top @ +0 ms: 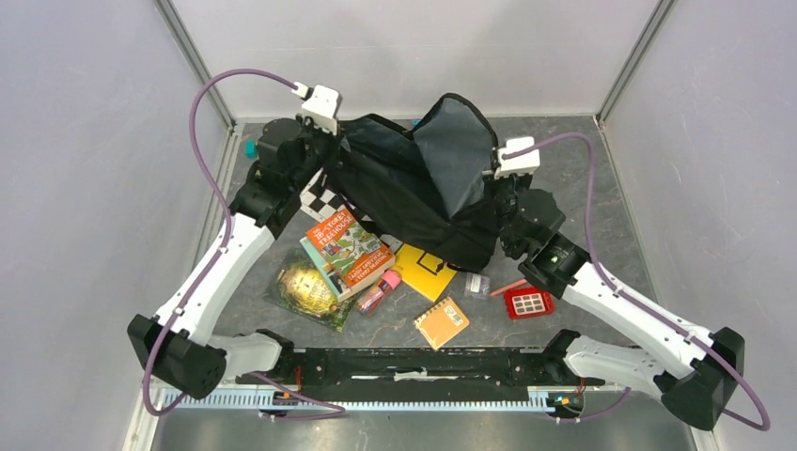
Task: Pack the student bag
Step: Unzip the student bag at the center of the board.
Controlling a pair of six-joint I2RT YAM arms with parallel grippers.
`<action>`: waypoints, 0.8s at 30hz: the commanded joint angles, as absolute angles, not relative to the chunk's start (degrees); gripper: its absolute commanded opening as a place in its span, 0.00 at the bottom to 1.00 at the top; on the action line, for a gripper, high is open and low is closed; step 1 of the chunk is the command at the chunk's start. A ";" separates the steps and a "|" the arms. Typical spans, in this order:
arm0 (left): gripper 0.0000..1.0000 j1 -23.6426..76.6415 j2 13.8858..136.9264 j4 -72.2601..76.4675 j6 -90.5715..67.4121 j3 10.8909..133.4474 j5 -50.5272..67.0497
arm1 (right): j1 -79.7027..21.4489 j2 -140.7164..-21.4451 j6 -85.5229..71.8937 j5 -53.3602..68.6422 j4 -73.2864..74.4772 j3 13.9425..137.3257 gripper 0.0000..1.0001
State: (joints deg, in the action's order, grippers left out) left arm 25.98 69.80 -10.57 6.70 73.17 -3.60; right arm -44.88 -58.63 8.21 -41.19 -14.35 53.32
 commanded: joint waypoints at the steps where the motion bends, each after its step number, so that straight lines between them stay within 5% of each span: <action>1: 0.02 21.93 71.51 -5.72 0.63 71.20 4.69 | -44.38 -56.55 0.83 -40.25 -16.81 46.59 0.00; 6: 0.02 21.10 71.12 -4.60 -0.96 66.62 6.60 | -44.38 -53.60 -8.69 -40.74 -15.14 39.86 0.03; 13: 0.02 20.82 67.38 -1.39 -1.14 59.45 9.76 | -44.39 -50.48 -16.32 -37.01 -7.24 37.36 0.75; 16: 0.02 20.91 65.89 -1.32 -1.10 58.25 10.84 | -44.39 -47.92 -18.45 -35.69 -2.13 38.82 0.92; 24: 0.02 20.96 62.86 -0.26 -0.92 56.70 12.04 | -44.34 -42.65 -14.94 -26.65 2.00 44.37 0.98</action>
